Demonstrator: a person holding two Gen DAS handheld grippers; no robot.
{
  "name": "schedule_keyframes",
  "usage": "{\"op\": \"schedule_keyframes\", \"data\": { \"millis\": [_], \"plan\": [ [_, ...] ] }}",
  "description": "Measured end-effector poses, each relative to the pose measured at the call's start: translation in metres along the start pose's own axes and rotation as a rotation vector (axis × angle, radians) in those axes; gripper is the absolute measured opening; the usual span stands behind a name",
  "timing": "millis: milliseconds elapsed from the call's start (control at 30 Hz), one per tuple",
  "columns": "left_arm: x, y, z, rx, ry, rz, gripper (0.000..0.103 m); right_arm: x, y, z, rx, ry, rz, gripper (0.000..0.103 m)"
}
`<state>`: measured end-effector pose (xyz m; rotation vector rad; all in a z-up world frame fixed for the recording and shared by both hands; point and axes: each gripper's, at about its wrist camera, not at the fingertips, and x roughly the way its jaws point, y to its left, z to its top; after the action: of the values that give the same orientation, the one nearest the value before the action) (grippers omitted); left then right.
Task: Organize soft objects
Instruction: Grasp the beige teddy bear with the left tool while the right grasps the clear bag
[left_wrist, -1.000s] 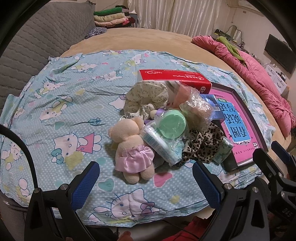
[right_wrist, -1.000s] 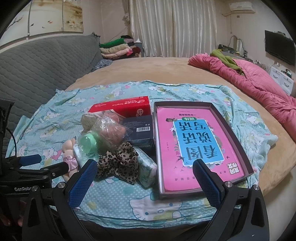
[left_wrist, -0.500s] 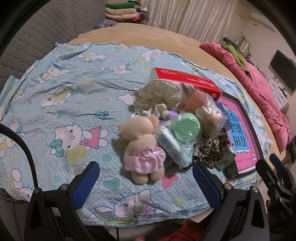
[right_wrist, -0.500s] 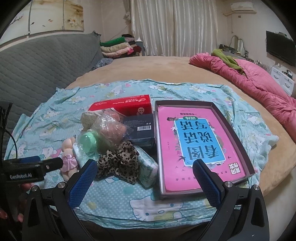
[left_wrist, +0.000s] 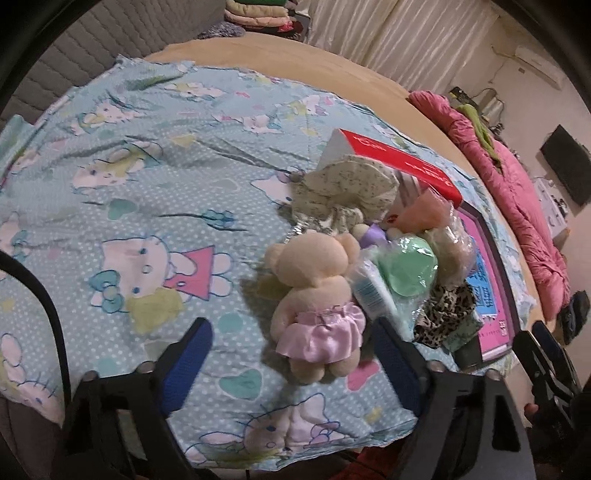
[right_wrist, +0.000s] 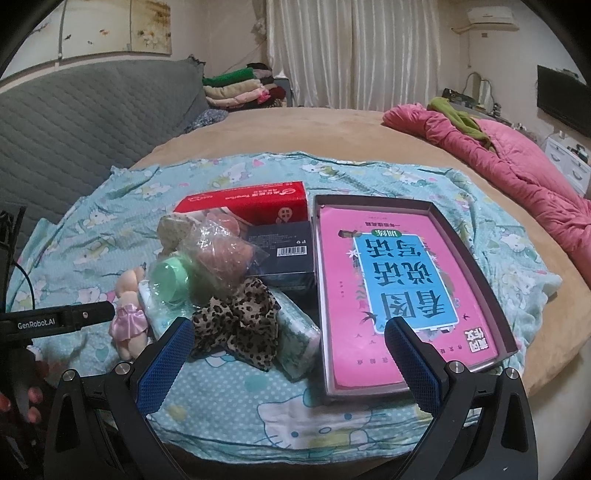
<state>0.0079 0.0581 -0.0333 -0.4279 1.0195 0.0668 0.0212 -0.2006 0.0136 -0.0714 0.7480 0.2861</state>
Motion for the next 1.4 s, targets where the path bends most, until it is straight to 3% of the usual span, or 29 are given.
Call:
{"op": "schedule_keyframes", "data": {
  "millis": [433, 733, 1033, 1167, 1267, 1400],
  "plan": [
    [0.028, -0.013, 0.003, 0.044, 0.044, -0.013, 0.062, 0.024, 0.01, 0.024, -0.062, -0.046, 0.009, 0.103],
    [0.038, -0.009, 0.005, 0.039, 0.059, -0.039, 0.057, 0.063, 0.033, 0.042, -0.198, -0.009, 0.058, 0.103],
    [0.041, -0.004, 0.005, 0.037, 0.06, -0.059, 0.054, 0.082, 0.056, 0.039, -0.356, -0.039, 0.074, 0.099],
    [0.042, -0.002, 0.004, 0.033, 0.061, -0.064, 0.053, 0.086, 0.059, 0.04, -0.365, -0.052, 0.09, 0.087],
    [0.042, -0.002, 0.004, 0.03, 0.061, -0.067, 0.052, 0.089, 0.06, 0.04, -0.365, -0.05, 0.144, 0.067],
    [0.041, -0.001, 0.004, 0.03, 0.063, -0.07, 0.05, 0.087, 0.062, 0.038, -0.368, -0.056, 0.17, 0.058]
  ]
}}
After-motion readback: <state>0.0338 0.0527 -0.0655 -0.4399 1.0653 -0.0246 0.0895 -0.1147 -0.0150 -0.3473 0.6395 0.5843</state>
